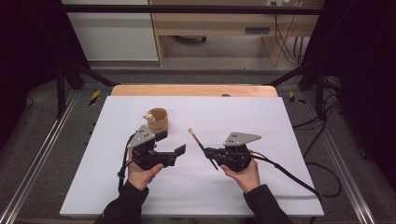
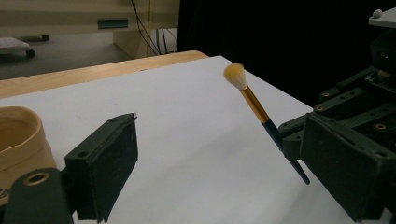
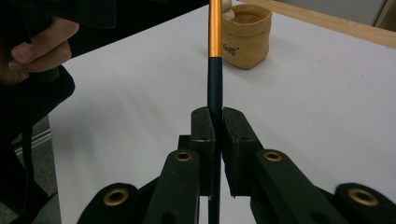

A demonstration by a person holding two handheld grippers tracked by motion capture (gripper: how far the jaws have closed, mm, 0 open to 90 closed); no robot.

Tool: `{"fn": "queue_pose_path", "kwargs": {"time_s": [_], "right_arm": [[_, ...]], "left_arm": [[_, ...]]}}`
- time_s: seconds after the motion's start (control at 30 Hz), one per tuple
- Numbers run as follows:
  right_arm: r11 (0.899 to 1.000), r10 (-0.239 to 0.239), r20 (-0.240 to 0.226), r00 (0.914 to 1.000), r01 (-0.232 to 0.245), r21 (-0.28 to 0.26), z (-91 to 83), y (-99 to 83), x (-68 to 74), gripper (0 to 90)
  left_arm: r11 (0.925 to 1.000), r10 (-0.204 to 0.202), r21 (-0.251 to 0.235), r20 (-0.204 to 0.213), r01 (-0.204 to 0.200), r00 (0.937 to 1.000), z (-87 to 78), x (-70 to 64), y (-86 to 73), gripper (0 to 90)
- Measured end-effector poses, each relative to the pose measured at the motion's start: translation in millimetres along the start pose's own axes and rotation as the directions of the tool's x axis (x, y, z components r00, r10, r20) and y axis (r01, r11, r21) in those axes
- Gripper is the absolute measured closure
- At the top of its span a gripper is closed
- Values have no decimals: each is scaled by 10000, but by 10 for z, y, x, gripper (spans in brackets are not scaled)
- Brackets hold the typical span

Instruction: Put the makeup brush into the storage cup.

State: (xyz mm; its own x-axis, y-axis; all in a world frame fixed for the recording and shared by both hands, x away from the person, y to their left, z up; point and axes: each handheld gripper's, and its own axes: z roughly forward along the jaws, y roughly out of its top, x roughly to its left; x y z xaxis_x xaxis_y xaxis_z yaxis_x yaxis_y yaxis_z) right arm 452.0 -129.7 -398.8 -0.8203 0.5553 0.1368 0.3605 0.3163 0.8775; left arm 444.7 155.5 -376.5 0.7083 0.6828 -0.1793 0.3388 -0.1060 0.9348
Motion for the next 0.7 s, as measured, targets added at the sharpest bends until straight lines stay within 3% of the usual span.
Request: {"fn": "queue_pose_path", "kwargs": {"time_s": [0.27,0.7], "right_arm": [[10000,-2,-31,10000,2,-58,30,-19,16,840],[9989,81,-166,9998,-88,-450,44,-25,45,840]], "left_arm": [[9993,-385,1,251,385,9989,42,14,-49,117],[9979,-649,-34,600,652,9961,151,-32,-89,149]]}}
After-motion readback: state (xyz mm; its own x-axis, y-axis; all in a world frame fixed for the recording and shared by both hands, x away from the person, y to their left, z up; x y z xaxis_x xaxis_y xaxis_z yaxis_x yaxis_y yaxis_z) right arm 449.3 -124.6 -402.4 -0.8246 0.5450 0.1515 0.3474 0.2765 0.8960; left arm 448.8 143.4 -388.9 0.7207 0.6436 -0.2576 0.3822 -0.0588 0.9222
